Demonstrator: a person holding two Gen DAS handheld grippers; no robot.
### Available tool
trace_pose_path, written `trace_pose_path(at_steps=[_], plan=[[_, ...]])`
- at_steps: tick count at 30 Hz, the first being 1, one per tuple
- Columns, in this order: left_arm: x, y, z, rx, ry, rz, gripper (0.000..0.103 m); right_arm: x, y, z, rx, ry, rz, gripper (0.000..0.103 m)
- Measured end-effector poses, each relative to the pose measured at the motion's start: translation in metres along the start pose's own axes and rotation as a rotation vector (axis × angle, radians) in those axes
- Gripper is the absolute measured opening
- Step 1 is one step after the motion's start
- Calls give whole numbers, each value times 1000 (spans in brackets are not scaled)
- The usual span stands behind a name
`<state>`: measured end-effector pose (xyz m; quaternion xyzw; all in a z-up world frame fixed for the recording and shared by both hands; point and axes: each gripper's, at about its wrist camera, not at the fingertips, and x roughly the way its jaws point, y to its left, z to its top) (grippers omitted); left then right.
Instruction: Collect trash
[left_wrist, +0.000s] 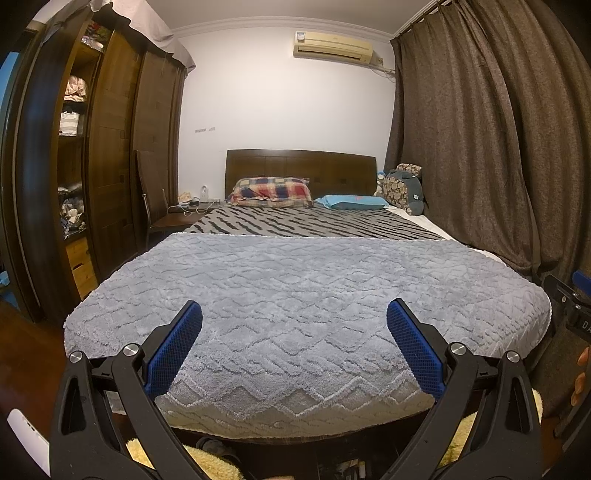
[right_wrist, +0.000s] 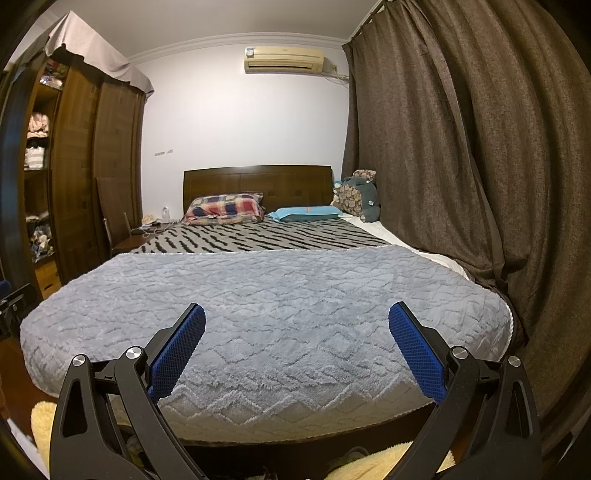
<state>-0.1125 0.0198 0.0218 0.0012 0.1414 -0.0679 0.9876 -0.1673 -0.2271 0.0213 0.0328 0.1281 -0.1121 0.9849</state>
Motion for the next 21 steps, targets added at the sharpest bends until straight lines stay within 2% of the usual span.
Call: trace_pose_path(at_steps=[21], plan=[[2, 0, 2, -21, 2, 34, 95, 3, 2, 1, 4, 9, 5, 100]])
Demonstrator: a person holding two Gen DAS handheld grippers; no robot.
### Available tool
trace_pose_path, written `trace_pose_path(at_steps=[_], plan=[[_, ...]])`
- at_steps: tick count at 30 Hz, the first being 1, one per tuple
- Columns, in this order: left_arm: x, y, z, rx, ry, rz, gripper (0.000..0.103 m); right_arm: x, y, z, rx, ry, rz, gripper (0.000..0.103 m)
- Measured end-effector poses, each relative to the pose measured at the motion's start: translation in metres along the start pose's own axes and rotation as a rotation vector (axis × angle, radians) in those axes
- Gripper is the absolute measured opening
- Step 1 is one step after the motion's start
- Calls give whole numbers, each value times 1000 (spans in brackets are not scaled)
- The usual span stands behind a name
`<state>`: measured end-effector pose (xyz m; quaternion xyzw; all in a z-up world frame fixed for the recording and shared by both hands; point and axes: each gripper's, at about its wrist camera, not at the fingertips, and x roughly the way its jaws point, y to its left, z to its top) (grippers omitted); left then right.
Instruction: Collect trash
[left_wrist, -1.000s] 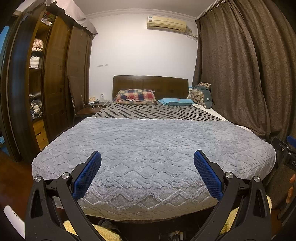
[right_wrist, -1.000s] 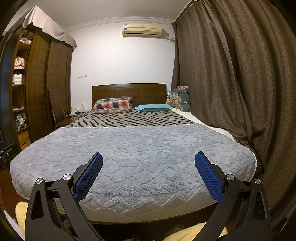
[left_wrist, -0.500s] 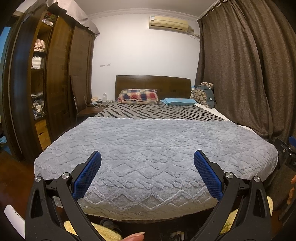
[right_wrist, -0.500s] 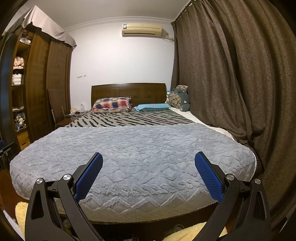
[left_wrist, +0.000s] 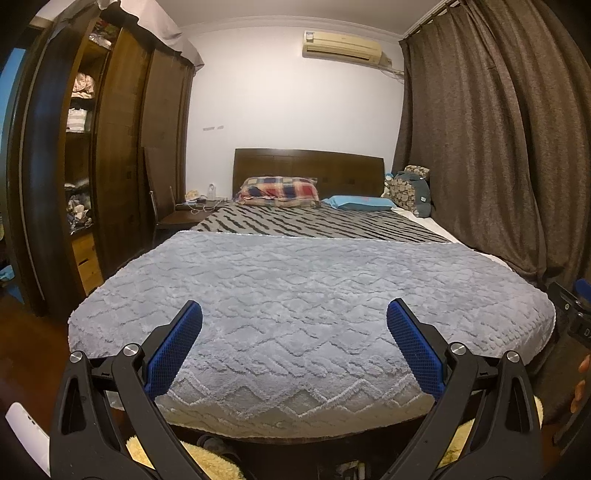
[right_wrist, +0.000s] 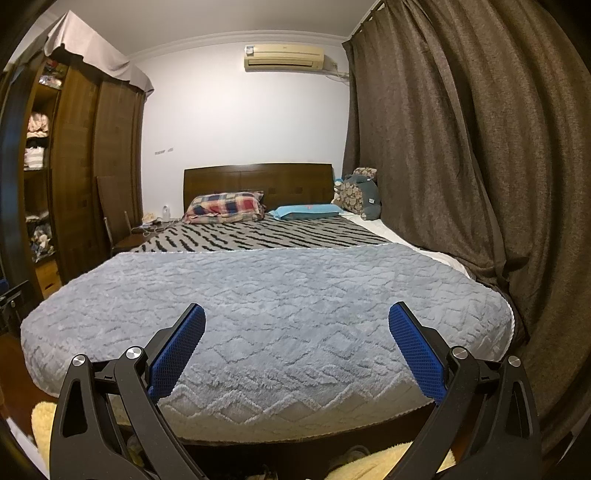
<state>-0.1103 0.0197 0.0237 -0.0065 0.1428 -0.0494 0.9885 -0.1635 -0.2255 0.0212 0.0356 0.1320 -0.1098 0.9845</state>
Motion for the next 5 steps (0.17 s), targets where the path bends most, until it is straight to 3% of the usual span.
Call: trace_pose_path(at_steps=[5], plan=[[1, 2, 1, -4, 6, 4, 95, 0, -1, -1, 1, 2, 0, 100]])
